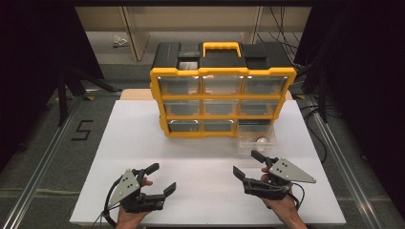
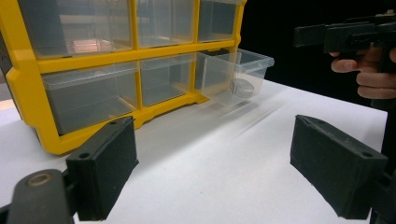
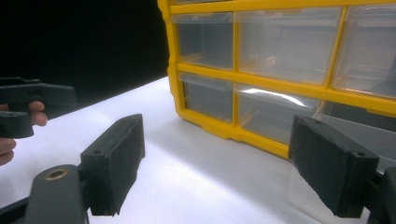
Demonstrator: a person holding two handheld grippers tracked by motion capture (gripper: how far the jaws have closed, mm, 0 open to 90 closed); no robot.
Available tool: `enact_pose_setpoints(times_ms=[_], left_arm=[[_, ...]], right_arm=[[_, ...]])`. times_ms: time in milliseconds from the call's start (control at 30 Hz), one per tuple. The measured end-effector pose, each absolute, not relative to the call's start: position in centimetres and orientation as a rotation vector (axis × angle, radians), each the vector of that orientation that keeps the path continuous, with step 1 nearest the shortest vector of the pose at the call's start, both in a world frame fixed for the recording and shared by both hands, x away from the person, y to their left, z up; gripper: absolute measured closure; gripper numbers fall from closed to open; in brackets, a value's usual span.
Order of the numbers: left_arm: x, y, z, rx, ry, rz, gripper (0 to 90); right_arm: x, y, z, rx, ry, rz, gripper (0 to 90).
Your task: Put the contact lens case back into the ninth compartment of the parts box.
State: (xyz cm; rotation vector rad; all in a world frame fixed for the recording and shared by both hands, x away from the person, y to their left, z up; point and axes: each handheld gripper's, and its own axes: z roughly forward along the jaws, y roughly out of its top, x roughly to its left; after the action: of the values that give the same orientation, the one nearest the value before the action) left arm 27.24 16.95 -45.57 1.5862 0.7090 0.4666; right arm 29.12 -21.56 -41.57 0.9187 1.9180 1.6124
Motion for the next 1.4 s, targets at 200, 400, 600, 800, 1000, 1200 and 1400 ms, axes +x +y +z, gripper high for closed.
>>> enact_pose_setpoints(times_ms=[200, 400, 600, 800, 1000, 1200, 1400], left_arm=[[27.2, 16.9, -45.6, 1.587, 0.707, 0.466, 14.6], [27.2, 16.9, -45.6, 1.586, 0.706, 0.465, 14.5], [27.2, 16.9, -45.6, 1.589, 0.704, 0.462, 14.5], [27.2, 16.9, -45.6, 1.593, 0.703, 0.461, 14.5], [27.3, 16.9, -45.6, 1.593, 0.705, 0.459, 14.6], [27.3, 16.9, -45.6, 1.591, 0.705, 0.457, 14.6], [27.3, 16.9, -45.6, 1.592, 0.706, 0.456, 14.6]], right_arm=[[28.7, -21.8, -42.0, 0.916, 1.919, 1.606, 18.8], [28.2, -22.0, -42.5, 0.926, 1.919, 1.609, 16.7], [27.6, -22.3, -42.8, 0.932, 1.915, 1.615, 15.8], [27.0, -22.5, -43.4, 0.953, 1.915, 1.604, 15.8], [26.5, -23.0, -43.5, 0.947, 1.889, 1.610, 15.8], [26.7, -22.9, -43.7, 0.949, 1.889, 1.601, 15.8], [26.8, -22.8, -43.8, 0.940, 1.896, 1.597, 15.8]])
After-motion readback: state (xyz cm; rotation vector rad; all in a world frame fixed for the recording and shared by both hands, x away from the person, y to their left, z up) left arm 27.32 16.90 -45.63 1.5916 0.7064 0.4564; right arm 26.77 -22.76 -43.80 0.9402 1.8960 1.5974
